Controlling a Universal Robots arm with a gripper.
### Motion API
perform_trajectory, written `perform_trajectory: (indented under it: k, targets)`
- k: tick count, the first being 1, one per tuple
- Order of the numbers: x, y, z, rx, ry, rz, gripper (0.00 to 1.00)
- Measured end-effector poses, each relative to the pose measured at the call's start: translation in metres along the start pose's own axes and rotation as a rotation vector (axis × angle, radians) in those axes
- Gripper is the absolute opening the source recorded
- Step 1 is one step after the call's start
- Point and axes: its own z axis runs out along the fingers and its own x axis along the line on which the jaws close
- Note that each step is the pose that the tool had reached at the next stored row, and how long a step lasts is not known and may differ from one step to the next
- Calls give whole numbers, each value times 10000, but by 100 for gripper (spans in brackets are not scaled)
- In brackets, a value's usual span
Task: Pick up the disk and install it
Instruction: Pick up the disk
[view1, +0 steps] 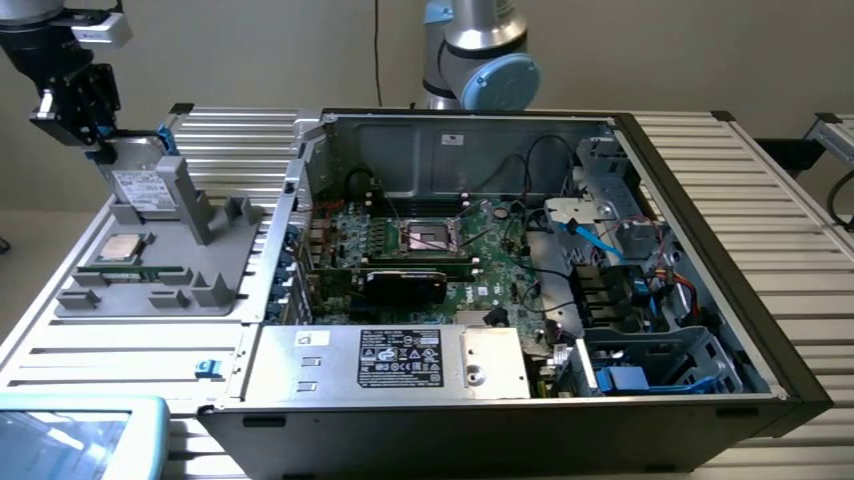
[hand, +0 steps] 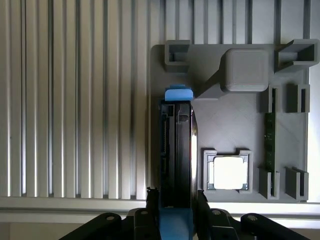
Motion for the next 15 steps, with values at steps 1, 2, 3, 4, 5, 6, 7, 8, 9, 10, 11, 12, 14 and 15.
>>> perform_trajectory:
  k: [1,2,3,4,5,6,7,8,9,10,11,12,14,15]
  targets:
    - [0,0,0,0,0,0,37]
    - [0,0,0,0,0,0,37]
    - [0,0,0,0,0,0,37]
    - [0,0,0,0,0,0,37]
    - [0,0,0,0,0,0,37]
    - [0,0,0,-1,0,0,37]
    - [0,0,-2,-3,1,0,37]
    - [0,0,-6,-3,1,0,37]
    - [0,0,-13,-2,1,0,37]
    - [1,1,-24,-2,1,0,37]
    - [1,2,-40,0,0,1,37]
    - [1,3,-56,-1,0,1,37]
    - [1,7,-89,-1,0,0,37]
    - [2,8,-104,0,0,0,37]
